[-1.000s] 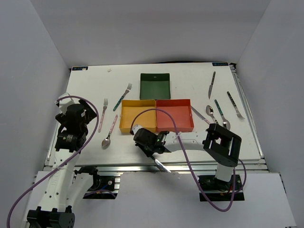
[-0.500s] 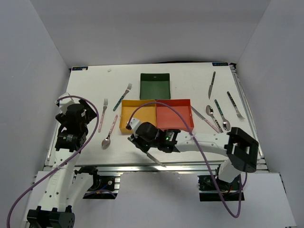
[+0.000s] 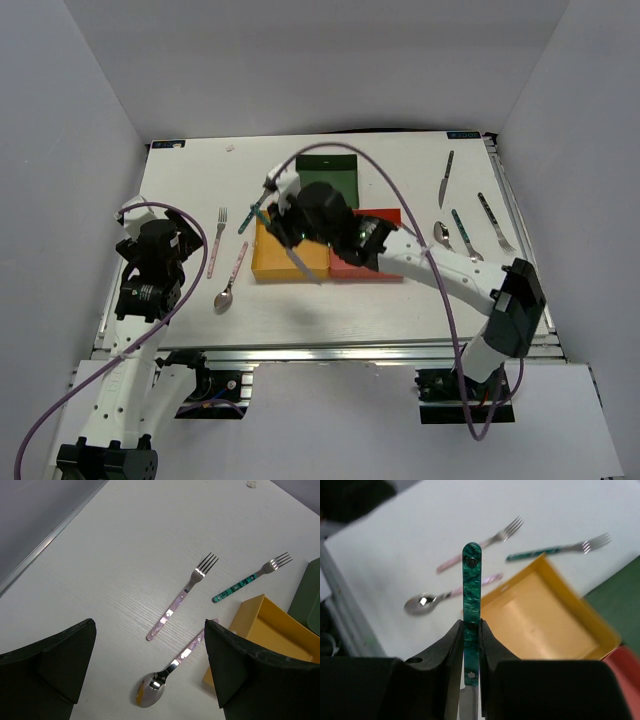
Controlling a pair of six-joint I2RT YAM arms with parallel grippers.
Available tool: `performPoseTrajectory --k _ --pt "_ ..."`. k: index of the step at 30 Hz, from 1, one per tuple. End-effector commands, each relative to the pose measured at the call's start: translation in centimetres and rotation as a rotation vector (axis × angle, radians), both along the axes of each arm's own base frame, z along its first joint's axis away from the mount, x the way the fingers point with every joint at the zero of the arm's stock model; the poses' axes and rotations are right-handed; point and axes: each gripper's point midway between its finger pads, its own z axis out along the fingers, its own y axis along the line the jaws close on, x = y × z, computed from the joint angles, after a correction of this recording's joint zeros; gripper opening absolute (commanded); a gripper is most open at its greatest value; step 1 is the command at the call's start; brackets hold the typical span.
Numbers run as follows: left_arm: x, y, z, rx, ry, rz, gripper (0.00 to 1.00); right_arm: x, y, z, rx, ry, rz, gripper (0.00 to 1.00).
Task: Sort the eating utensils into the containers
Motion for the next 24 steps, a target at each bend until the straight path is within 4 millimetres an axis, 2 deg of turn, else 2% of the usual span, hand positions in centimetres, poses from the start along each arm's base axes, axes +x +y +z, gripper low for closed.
performPoseTrajectory --k 1,2,4,5,7,8,9,10,13,14,18,20,21,22,23,24 --pt "0.1 0.0 1.6 -0.001 -0.044 0.003 0.98 4.9 0.7 3.9 0.051 -0.089 0.018 0.00" --pt "0.2 0.0 1.6 -0.001 -0.043 0.003 0.98 7.1 0.9 3.6 0.031 -0.110 0.010 0.00" --pt "0.3 0.0 1.6 0.001 -0.042 0.001 0.98 8.0 1.7 2.7 0.017 -0.124 0.074 0.00" --pt "0.3 0.0 1.5 0.002 -0.040 0.003 0.98 9.4 2.0 1.8 0.002 -0.124 0.075 0.00" --pt "0.4 0.1 1.4 0.004 -0.033 0.008 0.98 10.4 2.5 0.7 -0.012 -0.129 0.093 0.00" --pt "0.4 0.1 1.4 0.005 -0.029 0.006 0.98 11.3 2.9 -0.7 -0.026 -0.122 0.087 0.00" --pt "0.5 0.0 1.3 0.005 -0.027 0.001 0.98 11.8 3.1 -0.9 -0.028 -0.128 0.083 0.00" --pt "0.6 -0.1 1.2 0.006 -0.024 -0.006 0.98 12.2 3.4 -2.2 -0.048 -0.128 0.090 0.00" --pt "0.8 -0.5 1.1 -0.001 -0.022 -0.032 0.98 13.1 3.6 -3.0 -0.069 -0.145 0.084 0.00" --pt "0.9 -0.6 1.0 -0.002 -0.018 -0.035 0.98 13.4 3.6 -3.9 -0.086 -0.144 0.084 0.00" --pt "1.0 -0.7 1.0 -0.004 -0.018 -0.043 0.98 13.9 3.0 -5.5 -0.132 -0.141 0.073 0.00" --pt "1.0 -0.7 1.1 -0.002 -0.019 -0.043 0.98 13.4 2.4 -6.3 -0.143 -0.124 0.074 0.02" --pt "1.0 -0.7 1.0 -0.004 -0.018 -0.046 0.98 13.3 2.2 -6.3 -0.138 -0.123 0.073 0.05" --pt "1.0 -0.7 1.0 -0.004 -0.018 -0.046 0.98 12.8 1.9 -6.8 -0.143 -0.111 0.082 0.16" --pt "1.0 -0.7 1.0 -0.004 -0.017 -0.046 0.98 12.6 1.8 -6.7 -0.138 -0.110 0.078 0.23" --pt "1.0 -0.7 1.0 -0.004 -0.017 -0.045 0.98 12.6 1.7 -6.4 -0.125 -0.111 0.072 0.40"
